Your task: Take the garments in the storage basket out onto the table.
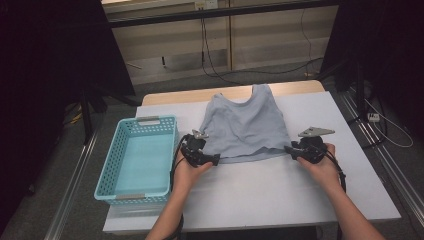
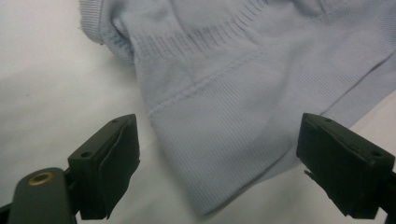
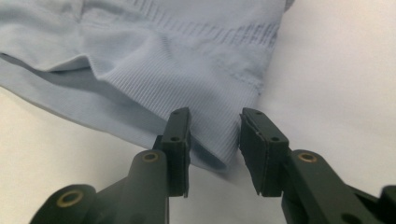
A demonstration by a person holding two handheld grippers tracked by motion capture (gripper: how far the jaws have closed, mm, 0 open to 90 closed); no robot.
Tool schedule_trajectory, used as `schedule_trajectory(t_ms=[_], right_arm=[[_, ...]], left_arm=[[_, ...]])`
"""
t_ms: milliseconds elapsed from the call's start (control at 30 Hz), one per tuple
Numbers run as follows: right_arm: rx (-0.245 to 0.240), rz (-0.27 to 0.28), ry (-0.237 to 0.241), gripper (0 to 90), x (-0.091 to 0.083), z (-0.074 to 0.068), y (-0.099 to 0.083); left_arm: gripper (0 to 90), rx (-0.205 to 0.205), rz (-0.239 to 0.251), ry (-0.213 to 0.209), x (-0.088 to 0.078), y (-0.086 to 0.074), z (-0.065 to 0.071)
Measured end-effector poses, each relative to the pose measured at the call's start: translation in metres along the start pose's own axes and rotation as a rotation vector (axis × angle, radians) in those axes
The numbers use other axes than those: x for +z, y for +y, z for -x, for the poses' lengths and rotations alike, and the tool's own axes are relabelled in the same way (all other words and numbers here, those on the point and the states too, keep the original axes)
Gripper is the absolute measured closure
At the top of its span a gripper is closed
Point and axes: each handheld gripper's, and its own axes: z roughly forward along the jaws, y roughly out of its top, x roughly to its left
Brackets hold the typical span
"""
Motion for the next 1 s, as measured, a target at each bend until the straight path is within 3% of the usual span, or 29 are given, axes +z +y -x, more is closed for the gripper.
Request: schedule_trajectory(t_ms=[133, 200, 267, 300, 400, 467, 533, 600, 833, 1000], right_arm=[[0.002, -0.032, -0.010, 68.2, 0.005, 0.002, -0.002], [0.027, -0.027, 0.009, 75.0, 0.006, 0.004, -0.003], [0.026, -0.025, 0.019, 84.5, 0.006, 0.005, -0.003], [0.033, -0.024, 0.022, 86.9, 0.005, 0.006, -0.003], [0.047, -0.025, 0.039, 88.2, 0.003, 0.008, -0.004], [0.062, -0.023, 0.051, 88.2, 0.002, 0.009, -0.005], [0.068, -0.018, 0.062, 88.2, 0.000, 0.010, -0.005], [0.071, -0.008, 0.068, 88.3, -0.004, 0.010, -0.005], [0.068, 0.027, 0.086, 88.4, -0.023, 0.010, -0.005], [0.056, 0.051, 0.103, 88.4, -0.041, 0.006, -0.008]], left_arm=[[15.0, -0.012, -0.020, 0.002, 0.001, -0.003, 0.000], [26.9, -0.013, -0.024, -0.027, 0.002, -0.004, 0.002], [30.5, -0.027, -0.040, -0.029, 0.003, -0.004, 0.002], [36.7, -0.029, -0.045, -0.035, 0.003, -0.004, 0.002], [47.5, -0.036, -0.053, -0.018, 0.002, -0.004, 0.000], [61.8, -0.085, -0.055, -0.058, 0.000, -0.004, -0.002], [70.5, -0.075, -0.068, -0.064, -0.001, -0.004, -0.001], [80.1, -0.105, -0.069, -0.088, -0.001, -0.003, 0.001], [81.9, -0.127, -0.054, -0.146, -0.018, 0.003, 0.003], [82.2, -0.109, -0.036, -0.170, -0.033, 0.005, 0.010]])
